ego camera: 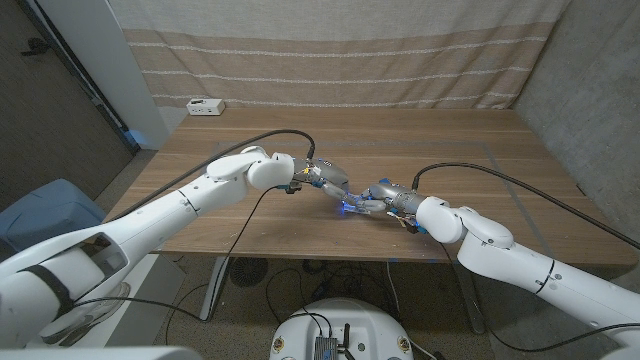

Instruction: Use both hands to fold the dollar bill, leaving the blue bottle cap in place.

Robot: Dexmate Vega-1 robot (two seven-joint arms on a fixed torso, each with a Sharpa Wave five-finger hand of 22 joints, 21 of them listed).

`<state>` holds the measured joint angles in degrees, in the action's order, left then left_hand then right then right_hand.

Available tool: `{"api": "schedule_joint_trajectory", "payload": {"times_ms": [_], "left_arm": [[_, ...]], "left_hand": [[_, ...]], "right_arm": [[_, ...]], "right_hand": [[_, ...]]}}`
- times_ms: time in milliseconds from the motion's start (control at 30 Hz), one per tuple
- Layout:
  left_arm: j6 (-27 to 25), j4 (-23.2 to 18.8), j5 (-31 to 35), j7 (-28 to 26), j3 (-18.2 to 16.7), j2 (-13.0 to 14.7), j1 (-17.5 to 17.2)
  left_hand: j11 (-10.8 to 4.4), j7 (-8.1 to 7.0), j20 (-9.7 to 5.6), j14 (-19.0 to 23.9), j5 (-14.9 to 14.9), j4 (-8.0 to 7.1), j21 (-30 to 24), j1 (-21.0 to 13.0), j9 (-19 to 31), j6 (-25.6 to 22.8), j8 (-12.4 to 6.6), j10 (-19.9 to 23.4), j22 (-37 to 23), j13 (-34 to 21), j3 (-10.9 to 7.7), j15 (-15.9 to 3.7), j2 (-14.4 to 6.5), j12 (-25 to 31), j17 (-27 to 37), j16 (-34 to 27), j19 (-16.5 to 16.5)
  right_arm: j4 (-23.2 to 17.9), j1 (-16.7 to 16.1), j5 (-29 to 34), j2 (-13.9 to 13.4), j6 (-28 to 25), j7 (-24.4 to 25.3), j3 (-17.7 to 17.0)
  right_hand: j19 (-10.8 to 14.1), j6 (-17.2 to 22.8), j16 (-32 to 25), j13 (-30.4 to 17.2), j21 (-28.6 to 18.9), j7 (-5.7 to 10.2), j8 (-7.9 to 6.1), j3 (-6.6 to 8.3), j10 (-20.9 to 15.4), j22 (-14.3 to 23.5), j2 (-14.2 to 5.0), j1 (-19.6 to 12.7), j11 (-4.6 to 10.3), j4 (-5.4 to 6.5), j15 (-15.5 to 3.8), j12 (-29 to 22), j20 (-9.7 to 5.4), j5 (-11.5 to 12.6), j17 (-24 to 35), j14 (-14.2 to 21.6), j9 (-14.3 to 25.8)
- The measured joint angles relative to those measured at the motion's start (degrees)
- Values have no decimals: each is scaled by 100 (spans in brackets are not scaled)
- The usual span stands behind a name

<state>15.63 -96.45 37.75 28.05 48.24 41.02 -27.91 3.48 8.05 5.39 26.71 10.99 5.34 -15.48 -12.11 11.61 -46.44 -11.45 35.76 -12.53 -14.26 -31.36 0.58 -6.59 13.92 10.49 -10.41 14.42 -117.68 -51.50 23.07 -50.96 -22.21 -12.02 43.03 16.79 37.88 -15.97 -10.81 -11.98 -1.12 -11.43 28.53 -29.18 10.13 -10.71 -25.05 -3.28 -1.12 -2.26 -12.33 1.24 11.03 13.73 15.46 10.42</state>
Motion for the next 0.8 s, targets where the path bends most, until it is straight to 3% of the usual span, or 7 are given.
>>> {"api": "schedule_joint_trajectory", "payload": {"times_ms": [200,333,467,800], "left_arm": [[17,78,6,23,51,-37,33],[25,118,29,41,92,-62,60],[-1,135,51,93,119,-80,81],[-146,120,112,217,184,-110,126]], "left_hand": [[-70,-31,-40,-321,0,-23,0,0,0,151,46,-169,29,17,-23,-49,0,-95,-30,49,-39],[43,-15,-80,-439,0,-23,24,60,-1,248,46,-308,29,44,-23,50,1,-143,-36,49,-80],[99,21,-80,-275,-41,-23,24,84,-1,284,46,-326,29,71,-23,176,23,-143,-37,-30,-80],[259,108,180,-105,-66,-48,-26,181,-17,241,21,-313,56,123,-48,455,46,-143,-36,-41,96]], "right_arm": [[32,28,-37,14,29,-20,-1],[48,43,-55,21,40,-29,-1],[66,54,-70,26,52,-33,-1],[103,82,-102,37,66,-41,5]], "right_hand": [[0,0,0,-1,0,0,22,0,0,0,0,0,0,0,0,0,0,0,0,0,0],[0,0,0,-1,0,0,22,0,1,0,0,0,0,0,0,0,-1,-23,0,0,0],[0,0,0,-1,0,0,22,-2,1,0,0,0,0,3,0,0,-1,-23,-1,0,0],[-1,0,0,0,0,0,22,-24,1,0,0,0,1,26,0,1,-1,-22,-1,0,0]]}}
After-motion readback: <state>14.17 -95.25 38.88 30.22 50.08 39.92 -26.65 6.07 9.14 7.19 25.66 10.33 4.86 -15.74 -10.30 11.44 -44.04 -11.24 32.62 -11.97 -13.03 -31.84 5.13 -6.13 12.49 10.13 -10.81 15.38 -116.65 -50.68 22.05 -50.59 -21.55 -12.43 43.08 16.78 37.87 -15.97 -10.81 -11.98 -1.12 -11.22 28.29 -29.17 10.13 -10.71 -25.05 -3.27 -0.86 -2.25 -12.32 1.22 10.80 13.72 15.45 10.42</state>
